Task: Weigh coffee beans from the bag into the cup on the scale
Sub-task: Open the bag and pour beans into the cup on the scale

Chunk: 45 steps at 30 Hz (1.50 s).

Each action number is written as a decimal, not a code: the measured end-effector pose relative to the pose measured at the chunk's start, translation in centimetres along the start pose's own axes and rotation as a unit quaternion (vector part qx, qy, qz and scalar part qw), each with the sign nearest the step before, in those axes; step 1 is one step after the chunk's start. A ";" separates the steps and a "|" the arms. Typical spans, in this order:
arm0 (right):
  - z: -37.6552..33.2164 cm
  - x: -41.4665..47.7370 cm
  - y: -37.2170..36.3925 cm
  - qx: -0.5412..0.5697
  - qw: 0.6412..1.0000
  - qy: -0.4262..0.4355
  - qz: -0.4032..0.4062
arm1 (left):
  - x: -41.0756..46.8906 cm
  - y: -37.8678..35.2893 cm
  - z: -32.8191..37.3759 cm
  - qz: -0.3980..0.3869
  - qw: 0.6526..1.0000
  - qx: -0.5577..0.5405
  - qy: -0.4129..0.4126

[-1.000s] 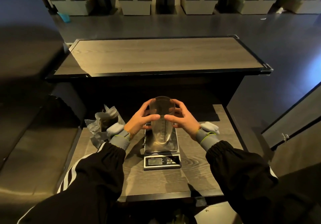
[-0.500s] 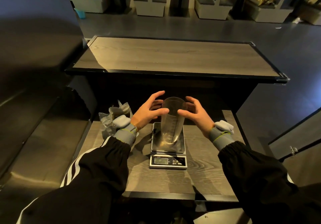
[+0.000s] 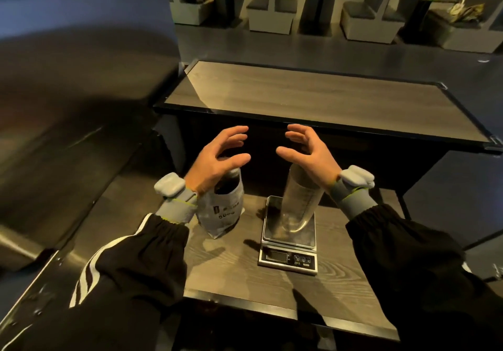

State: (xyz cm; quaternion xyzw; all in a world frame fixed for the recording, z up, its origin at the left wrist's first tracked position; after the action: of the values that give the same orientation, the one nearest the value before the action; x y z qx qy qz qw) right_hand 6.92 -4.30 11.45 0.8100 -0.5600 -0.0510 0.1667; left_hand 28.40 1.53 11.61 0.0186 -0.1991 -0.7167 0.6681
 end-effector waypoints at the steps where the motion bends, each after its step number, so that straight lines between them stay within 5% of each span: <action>1: -0.4 0.2 -0.5 -0.006 1.000 0.006 -0.004 | -0.4 0.7 -0.1 0.014 1.000 -0.002 0.002; 10: -2.1 1.1 -7.4 -0.051 0.998 0.024 -0.012 | -3.5 4.1 -4.7 0.086 0.991 -0.051 0.089; 25: 2.3 0.9 -14.7 -0.114 0.985 -0.125 -0.036 | -8.1 3.5 -12.5 0.103 0.946 -0.153 0.268; 45: 2.3 2.0 -17.8 -0.307 0.946 -0.098 -0.012 | -8.5 1.4 -14.6 0.083 0.928 -0.191 0.308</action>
State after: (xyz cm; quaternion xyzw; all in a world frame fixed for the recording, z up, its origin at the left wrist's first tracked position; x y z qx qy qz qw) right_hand 22.84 -1.04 3.68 0.7169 -0.5213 -0.3017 0.3512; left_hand 34.92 5.86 -3.44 0.0943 0.1564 -0.6424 0.7443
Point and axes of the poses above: each hand's wrist, its own x-axis towards the middle knuckle, its own y-axis out of the back of the hand, z = x × y, the point moved 4 cm from there along x, towards the middle knuckle
